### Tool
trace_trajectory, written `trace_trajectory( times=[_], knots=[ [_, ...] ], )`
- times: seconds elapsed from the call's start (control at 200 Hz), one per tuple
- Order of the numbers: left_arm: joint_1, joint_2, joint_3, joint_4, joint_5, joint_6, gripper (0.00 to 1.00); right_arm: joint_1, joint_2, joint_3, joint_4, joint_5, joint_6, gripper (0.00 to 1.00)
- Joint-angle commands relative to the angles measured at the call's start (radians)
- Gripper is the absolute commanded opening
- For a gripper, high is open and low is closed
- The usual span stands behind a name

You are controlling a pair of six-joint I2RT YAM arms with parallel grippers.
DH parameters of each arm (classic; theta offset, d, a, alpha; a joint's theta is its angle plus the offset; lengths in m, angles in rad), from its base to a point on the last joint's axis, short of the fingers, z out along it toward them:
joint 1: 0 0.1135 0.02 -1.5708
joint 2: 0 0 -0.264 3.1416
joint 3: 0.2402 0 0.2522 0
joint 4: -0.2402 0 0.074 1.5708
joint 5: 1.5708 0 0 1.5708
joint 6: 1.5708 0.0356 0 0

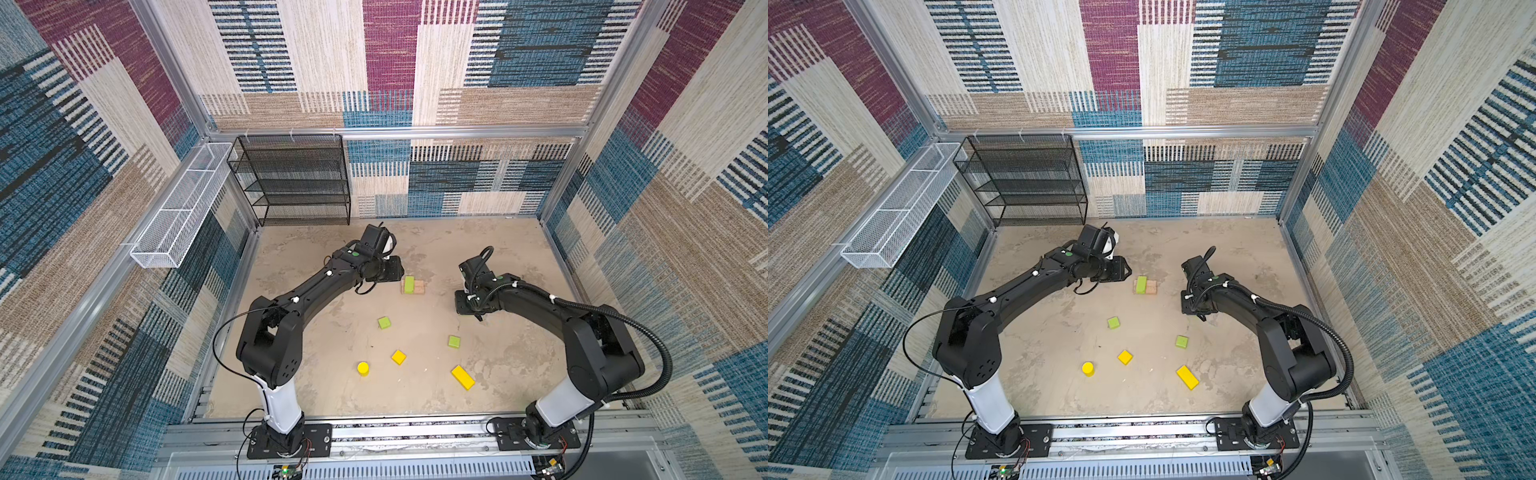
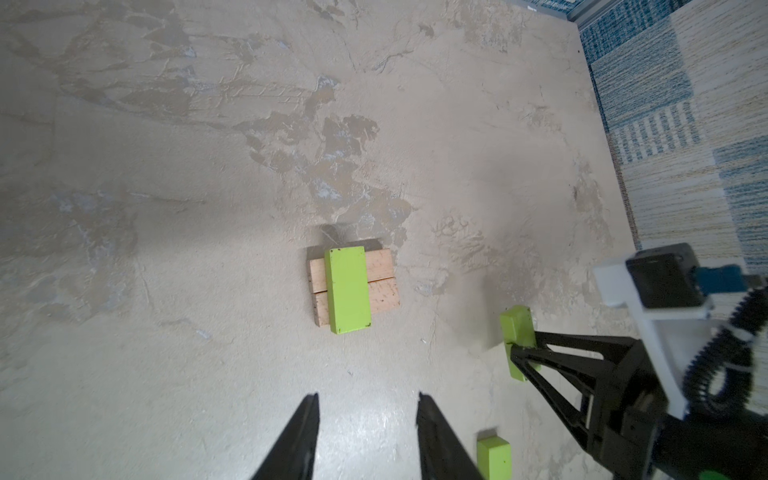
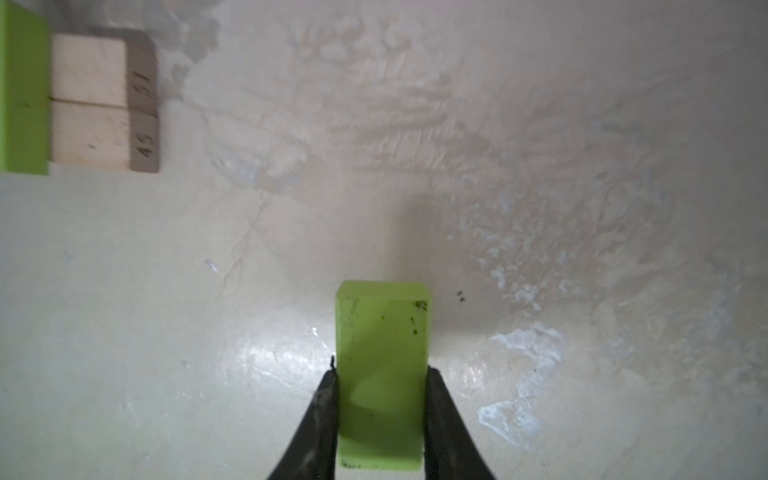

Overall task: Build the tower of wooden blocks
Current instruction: 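Carry the green block with the right gripper beside the green block on the stack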

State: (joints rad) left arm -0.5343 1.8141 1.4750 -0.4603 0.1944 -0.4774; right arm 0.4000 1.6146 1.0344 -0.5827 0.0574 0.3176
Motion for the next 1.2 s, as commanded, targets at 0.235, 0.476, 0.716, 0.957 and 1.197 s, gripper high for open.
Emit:
trace_trajectory(
  times=[0.235,0.476,0.716,0.957,1.197],
  knots=[
    [0.014,0.045,0.006,0.024,0.053,-0.014,0.4,0.059,0.126,0.225,-0.037,-0.016,0.009,0.12],
    [0.033,0.056,0.005,0.017,0.06,-0.012,0.36,0.09,0.259,0.393,-0.037,-0.043,0.015,0.12],
    [0.051,0.06,-0.006,0.018,0.072,-0.016,0.36,0.112,0.358,0.499,-0.06,-0.057,0.022,0.12],
    [0.062,0.086,0.003,0.022,0.107,-0.026,0.35,0.123,0.398,0.539,-0.065,-0.07,0.044,0.14],
    [0.077,0.082,-0.011,0.019,0.106,-0.026,0.35,0.13,0.421,0.542,-0.068,-0.076,0.064,0.15]
  ],
)
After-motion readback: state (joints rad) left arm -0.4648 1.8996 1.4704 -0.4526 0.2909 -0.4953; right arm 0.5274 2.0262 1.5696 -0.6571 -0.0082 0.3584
